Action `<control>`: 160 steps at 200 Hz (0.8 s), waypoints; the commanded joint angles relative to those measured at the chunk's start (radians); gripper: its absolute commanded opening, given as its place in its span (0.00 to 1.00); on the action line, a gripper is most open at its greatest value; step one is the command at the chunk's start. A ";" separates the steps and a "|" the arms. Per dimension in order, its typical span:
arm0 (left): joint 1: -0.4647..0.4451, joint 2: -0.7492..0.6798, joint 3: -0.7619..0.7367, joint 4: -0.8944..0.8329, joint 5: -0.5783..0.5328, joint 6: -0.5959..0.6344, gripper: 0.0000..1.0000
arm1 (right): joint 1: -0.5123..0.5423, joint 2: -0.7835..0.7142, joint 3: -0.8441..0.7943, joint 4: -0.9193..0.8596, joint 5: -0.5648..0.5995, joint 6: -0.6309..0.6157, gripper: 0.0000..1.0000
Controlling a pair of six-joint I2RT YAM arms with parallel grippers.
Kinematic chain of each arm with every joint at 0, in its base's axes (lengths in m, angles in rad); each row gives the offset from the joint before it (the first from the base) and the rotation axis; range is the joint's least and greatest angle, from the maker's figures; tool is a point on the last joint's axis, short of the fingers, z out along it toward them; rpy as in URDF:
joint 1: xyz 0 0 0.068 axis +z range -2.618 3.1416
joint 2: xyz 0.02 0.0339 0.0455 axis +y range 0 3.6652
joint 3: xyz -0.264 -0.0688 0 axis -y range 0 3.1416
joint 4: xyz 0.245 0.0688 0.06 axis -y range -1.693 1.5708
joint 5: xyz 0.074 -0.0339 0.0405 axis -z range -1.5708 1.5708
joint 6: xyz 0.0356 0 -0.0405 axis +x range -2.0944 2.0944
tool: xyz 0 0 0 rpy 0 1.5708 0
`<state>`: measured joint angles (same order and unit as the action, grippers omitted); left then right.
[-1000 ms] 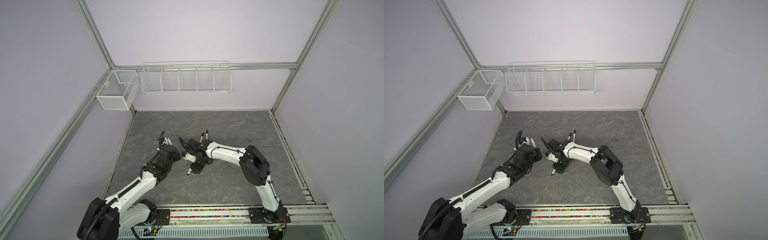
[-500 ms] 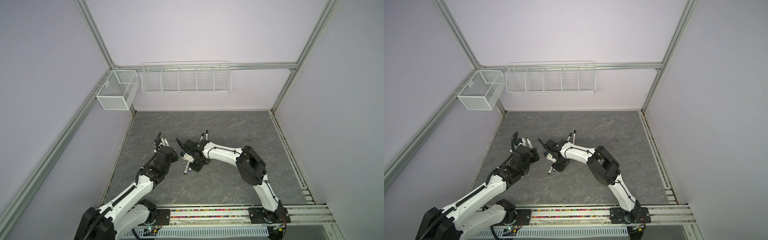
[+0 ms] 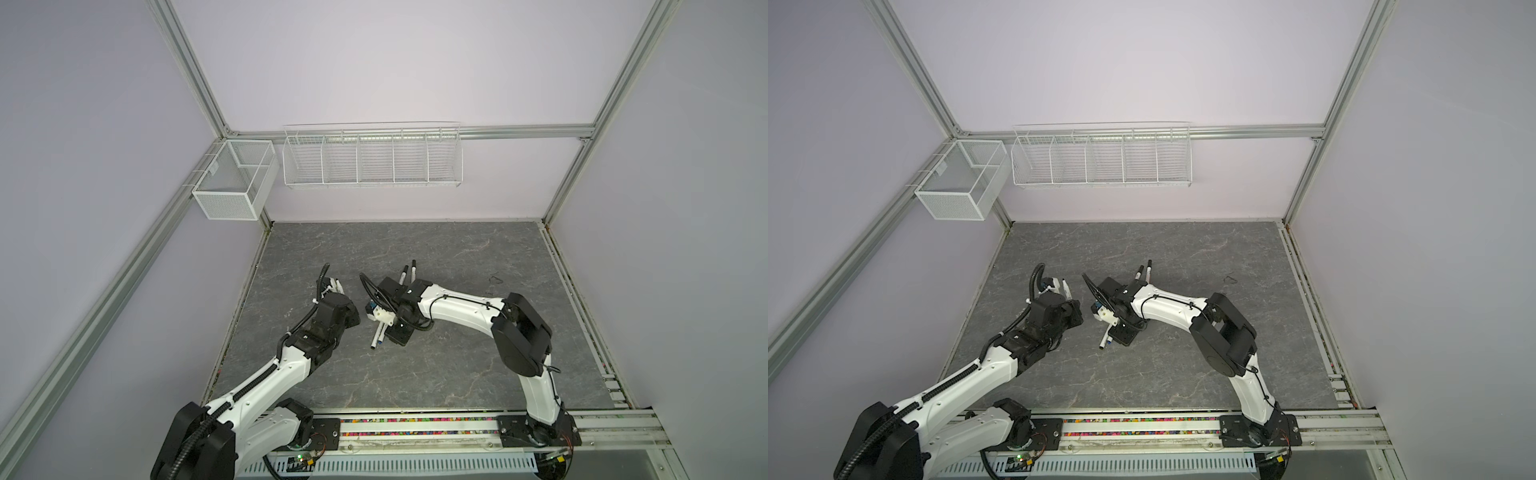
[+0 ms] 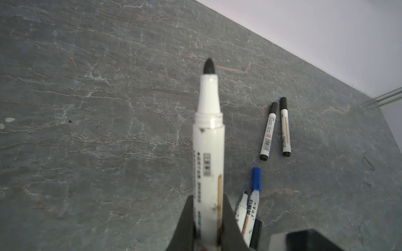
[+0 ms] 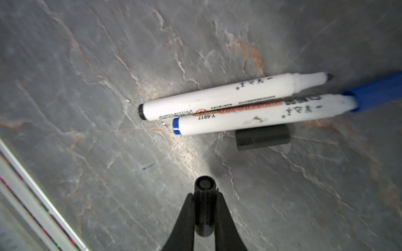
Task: Insert the pens into the pen caps
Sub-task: 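Lift the black cap and bring it above the marker tip in the left gripper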
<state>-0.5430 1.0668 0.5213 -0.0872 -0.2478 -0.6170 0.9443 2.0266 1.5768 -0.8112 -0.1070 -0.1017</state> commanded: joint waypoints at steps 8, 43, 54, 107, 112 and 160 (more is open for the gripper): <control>0.007 0.040 -0.008 0.061 0.126 0.072 0.00 | -0.087 -0.137 -0.026 0.062 -0.078 0.026 0.13; 0.002 0.090 0.004 0.124 0.287 0.105 0.00 | -0.233 -0.235 -0.071 0.237 -0.208 0.190 0.10; -0.015 0.100 0.013 0.134 0.318 0.121 0.00 | -0.265 -0.248 -0.080 0.292 -0.252 0.245 0.10; -0.107 0.114 0.067 0.128 0.442 0.262 0.00 | -0.319 -0.241 -0.089 0.521 -0.454 0.422 0.10; -0.110 0.116 0.070 0.124 0.445 0.267 0.00 | -0.320 -0.241 -0.089 0.534 -0.466 0.432 0.10; -0.115 0.116 0.083 0.124 0.461 0.273 0.00 | -0.314 -0.204 -0.067 0.550 -0.543 0.442 0.11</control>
<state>-0.6533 1.1782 0.5716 0.0216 0.1848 -0.3771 0.6243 1.7859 1.4960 -0.2935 -0.5674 0.3153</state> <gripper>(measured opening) 0.135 0.156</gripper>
